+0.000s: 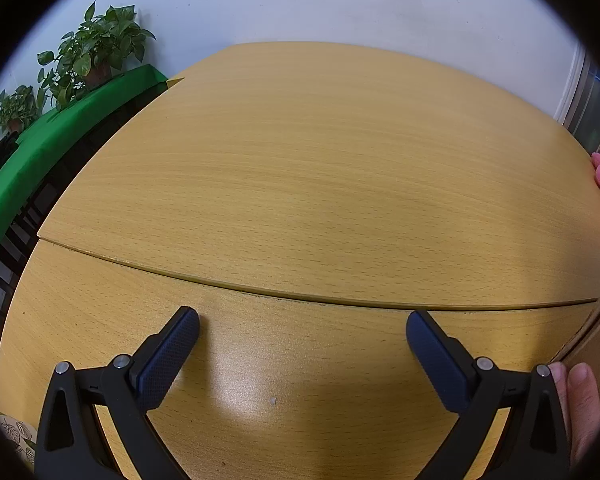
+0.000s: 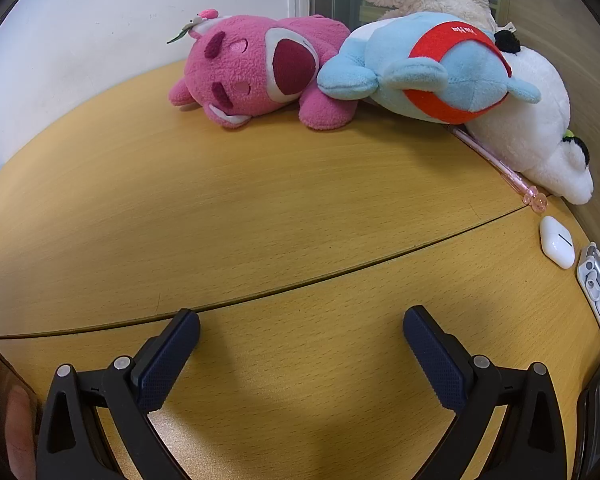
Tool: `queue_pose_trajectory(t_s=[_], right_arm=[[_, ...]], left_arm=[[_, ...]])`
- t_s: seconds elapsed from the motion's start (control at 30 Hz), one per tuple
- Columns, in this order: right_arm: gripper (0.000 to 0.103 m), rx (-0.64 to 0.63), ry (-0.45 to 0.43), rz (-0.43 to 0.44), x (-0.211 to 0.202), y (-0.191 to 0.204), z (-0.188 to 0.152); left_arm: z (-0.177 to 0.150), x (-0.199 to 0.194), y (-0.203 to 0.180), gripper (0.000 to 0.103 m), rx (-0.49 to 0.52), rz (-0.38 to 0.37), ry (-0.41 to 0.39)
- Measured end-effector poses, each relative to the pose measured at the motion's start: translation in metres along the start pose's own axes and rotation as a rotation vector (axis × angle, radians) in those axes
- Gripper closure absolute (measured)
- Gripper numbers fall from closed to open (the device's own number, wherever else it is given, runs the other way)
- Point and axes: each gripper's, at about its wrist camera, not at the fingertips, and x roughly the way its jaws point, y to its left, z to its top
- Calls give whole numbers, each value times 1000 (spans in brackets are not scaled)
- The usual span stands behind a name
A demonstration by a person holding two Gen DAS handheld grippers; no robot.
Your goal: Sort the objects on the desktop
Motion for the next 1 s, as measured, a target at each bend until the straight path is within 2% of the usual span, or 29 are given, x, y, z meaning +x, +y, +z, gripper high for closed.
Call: queue_pose_trajectory(t_s=[1.0], right_arm=[[0, -1, 1, 0, -5, 0, -3]], left_arm=[[-1, 0, -1, 0, 0, 1, 1]])
